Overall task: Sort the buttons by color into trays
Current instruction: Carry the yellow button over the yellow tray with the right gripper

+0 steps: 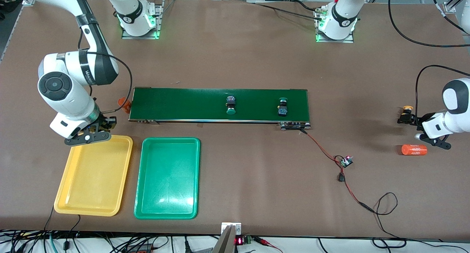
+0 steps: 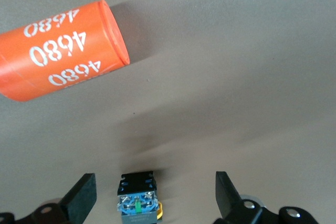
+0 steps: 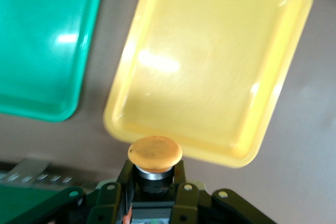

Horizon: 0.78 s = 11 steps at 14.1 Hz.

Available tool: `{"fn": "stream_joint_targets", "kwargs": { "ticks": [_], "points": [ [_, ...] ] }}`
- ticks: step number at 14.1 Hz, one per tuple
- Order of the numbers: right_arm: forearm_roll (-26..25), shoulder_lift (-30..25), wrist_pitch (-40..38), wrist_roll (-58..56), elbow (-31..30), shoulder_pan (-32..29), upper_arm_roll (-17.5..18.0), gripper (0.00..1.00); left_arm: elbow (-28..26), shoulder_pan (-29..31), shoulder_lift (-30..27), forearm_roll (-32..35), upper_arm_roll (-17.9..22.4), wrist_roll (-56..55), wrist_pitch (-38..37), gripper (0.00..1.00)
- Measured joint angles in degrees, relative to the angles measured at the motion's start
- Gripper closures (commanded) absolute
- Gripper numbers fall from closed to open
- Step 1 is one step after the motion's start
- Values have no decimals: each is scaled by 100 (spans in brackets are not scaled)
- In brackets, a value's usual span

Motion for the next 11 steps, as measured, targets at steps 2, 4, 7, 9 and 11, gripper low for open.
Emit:
{"fn": "stream_joint_targets", "kwargs": {
  "ticks": [2,4,7,9,11],
  "points": [
    [-371,207,620,-154,-12,-236,-1,80,0,100,4,4,8,111,-1,0],
    [-720,406,1196,-289,-13,-423,-1,80,-2,192,13,7,12,210,-6,0],
    [-1427,724,2100,-309,-16,-696,-1,80,-10,329,83,20,23,261,-22,0],
    [-1832,1019,2766,-309,-10,-1012,-4,80,-34,421,152,21,27,273,-37,0],
    [-2049,1335,3366,-331,-2,-1322,-5,77,-102,471,192,21,28,274,-42,0]
  ]
}}
